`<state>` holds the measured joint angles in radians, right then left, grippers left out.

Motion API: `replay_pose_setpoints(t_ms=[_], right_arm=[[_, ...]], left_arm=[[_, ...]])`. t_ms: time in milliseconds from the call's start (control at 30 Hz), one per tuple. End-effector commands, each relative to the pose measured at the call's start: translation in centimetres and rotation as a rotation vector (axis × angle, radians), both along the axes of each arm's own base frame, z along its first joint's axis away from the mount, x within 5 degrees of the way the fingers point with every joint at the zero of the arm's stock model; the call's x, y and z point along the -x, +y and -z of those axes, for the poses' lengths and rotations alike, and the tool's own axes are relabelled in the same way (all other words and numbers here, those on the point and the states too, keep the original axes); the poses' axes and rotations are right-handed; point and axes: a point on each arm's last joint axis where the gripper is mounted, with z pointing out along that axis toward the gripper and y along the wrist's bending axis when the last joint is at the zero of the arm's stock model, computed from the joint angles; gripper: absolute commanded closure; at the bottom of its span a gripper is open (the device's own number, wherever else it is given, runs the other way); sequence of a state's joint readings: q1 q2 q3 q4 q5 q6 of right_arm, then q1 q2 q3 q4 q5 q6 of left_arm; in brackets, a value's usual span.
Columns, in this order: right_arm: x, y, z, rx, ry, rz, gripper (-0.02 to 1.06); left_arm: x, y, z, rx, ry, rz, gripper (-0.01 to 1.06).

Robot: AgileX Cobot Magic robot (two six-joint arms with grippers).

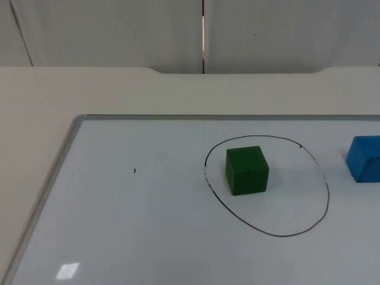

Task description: Push the two cubes into the marked area.

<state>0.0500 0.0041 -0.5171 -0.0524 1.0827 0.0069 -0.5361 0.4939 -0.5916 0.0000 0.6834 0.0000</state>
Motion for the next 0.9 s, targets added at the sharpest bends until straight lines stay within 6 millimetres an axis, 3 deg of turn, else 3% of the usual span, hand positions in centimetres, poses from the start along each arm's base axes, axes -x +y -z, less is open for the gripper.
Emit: replay_pose_setpoints(t_ms=[0,167,667,867], right_arm=[[0.0,0.0,0.0,-0.006,-0.008,0.005,-0.01],[0.0,0.0,0.0,-0.006,-0.008,0.005,-0.01],[0.0,0.0,0.0,-0.006,-0.008,0.005,-0.01],[0.0,0.0,0.0,-0.006,-0.008,0.005,-0.01]], left_arm=[[1.5,0.9,1.2,0.016,0.031,-0.010,1.05],[3.3,1.9,2.5,0.027,0.047,-0.015,1.05],[7.8,4.4,2.4,0.138,-0.107,0.000,1.05],[8.6,5.0,3.2,0.064,-0.019,-0.009,1.05]])
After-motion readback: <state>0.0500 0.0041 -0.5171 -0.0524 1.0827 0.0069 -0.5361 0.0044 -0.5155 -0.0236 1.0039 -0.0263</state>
